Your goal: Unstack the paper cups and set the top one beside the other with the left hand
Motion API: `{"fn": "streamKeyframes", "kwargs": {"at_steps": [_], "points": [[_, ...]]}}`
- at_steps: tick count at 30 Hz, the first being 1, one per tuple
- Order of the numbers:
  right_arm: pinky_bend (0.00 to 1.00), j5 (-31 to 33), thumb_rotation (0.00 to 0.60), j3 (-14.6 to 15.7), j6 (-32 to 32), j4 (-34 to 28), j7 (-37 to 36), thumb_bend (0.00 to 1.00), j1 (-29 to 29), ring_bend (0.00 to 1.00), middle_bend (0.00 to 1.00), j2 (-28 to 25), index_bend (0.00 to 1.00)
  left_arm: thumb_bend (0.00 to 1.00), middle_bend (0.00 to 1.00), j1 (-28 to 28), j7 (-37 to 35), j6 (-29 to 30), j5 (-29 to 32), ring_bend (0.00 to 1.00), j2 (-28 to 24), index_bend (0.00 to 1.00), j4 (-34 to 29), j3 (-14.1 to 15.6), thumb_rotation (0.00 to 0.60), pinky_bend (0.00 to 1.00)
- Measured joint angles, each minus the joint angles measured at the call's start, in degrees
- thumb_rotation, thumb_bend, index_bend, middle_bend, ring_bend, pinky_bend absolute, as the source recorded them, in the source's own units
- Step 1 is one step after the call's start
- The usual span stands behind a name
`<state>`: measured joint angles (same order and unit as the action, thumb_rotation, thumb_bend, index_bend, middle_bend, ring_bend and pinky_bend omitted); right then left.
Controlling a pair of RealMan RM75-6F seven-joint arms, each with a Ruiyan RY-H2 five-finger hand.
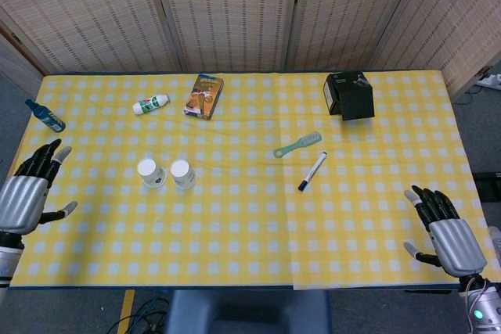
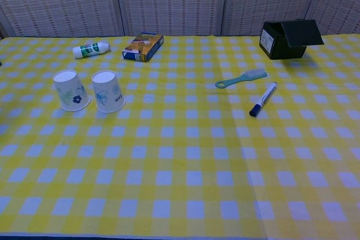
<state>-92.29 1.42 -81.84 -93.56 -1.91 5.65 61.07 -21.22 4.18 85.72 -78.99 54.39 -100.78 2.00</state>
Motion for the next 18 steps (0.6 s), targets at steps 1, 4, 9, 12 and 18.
{"fn": "streamKeyframes", "kwargs": {"at_steps": [1, 4, 9, 12, 18], "points": [[0.0, 0.1, 0.6, 0.1, 0.0, -0.2, 0.4, 0.21, -0.1, 0.0, 0.0, 0.1, 0.02, 0.2, 0.0, 2.6, -0.8, 2.7, -1.5, 0.0, 1.0, 0.0, 1.1, 0.6, 0.6, 0.22], [0.0, 0.8, 0.6, 0.1, 0.5, -0.5, 1.6, 0.21, -0.2, 0.0, 0.0, 0.5, 0.02, 0.2, 0.0, 9.4, -3.3, 8.8, -4.7, 0.0, 4.5, 0.0, 5.9, 2.1, 0.6, 0.22], [0.0, 3.1, 0.6, -0.4, 2.5, -0.8, 3.1, 0.21, 0.3, 0.0, 0.0, 0.9, 0.02, 0.2, 0.0, 15.0, -8.0, 13.4, -6.3, 0.0, 10.4, 0.0, 14.8, 3.0, 0.6, 0.22], [0.0, 4.1, 0.6, -0.8, 3.6, -1.3, 3.3, 0.21, 0.8, 0.0, 0.0, 0.9, 0.02, 0.2, 0.0, 16.4, -10.9, 12.9, -7.5, 0.0, 12.2, 0.0, 18.1, 3.5, 0.6, 0.22], [0.0, 3.0, 0.6, -0.5, 2.4, -1.7, 2.9, 0.21, 0.4, 0.0, 0.0, 0.4, 0.02, 0.2, 0.0, 17.4, -11.5, 13.5, -10.7, 0.0, 12.6, 0.0, 18.7, 3.6, 0.6, 0.22]]}}
